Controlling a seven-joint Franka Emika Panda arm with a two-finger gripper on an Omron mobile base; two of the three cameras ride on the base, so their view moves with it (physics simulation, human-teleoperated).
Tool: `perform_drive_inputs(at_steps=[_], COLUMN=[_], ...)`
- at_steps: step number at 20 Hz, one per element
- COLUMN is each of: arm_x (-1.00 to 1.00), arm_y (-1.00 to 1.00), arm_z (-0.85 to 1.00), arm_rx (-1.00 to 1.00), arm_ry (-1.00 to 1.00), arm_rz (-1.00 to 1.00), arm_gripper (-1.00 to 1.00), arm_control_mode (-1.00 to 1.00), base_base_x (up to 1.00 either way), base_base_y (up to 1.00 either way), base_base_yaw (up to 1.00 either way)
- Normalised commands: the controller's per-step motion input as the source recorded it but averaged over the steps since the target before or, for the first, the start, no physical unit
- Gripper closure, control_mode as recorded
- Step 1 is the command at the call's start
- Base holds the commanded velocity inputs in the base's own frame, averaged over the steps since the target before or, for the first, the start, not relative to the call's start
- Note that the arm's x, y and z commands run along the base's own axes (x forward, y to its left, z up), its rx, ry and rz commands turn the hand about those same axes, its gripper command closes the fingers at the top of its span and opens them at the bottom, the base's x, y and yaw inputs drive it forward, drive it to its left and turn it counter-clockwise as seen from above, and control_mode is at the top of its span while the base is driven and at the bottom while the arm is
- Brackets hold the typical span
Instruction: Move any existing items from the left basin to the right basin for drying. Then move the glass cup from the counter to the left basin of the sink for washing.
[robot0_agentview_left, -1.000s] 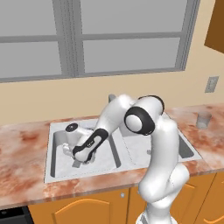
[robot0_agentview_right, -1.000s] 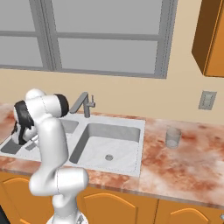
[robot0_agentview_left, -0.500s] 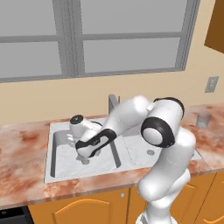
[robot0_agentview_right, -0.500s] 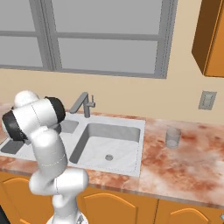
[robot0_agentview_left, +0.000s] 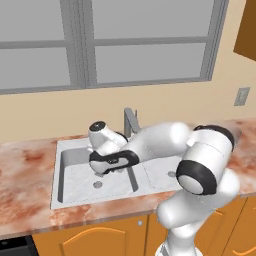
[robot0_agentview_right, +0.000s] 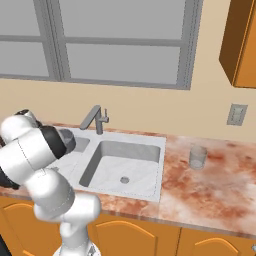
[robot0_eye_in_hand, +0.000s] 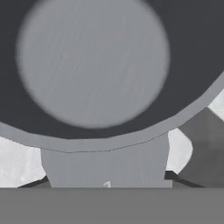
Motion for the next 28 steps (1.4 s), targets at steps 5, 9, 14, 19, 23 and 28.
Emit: perform_drive_inputs(at_steps=[5, 9, 14, 19, 23, 28], arm_x=[-0.12, -0.16, -0.17, -0.15, -0.04, 0.00], arm_y=[-0.44, -0.56, -0.55, -0.57, -0.63, -0.68], arm_z=[0.07, 0.12, 0.02, 0.05, 0.01, 0.00], arm_rx=[0.00, 0.01, 0.01, 0.01, 0.03, 0.04], arm_ry=[0.02, 0.00, 0.00, 0.00, 0.01, 0.03], arm_rz=[-0.13, -0.07, -0.07, -0.07, -0.04, -0.01], arm_gripper=[1.00, 1.00, 1.00, 1.00, 1.00, 1.00], arm_control_mode=[-1.00, -1.00, -1.00, -1.00, -1.00, -1.00], base_base_x=[0.00, 0.00, 0.00, 0.00, 0.00, 0.00], base_base_y=[0.00, 0.00, 0.00, 0.00, 0.00, 0.00], base_base_yaw=[0.00, 0.00, 0.00, 0.00, 0.00, 0.00])
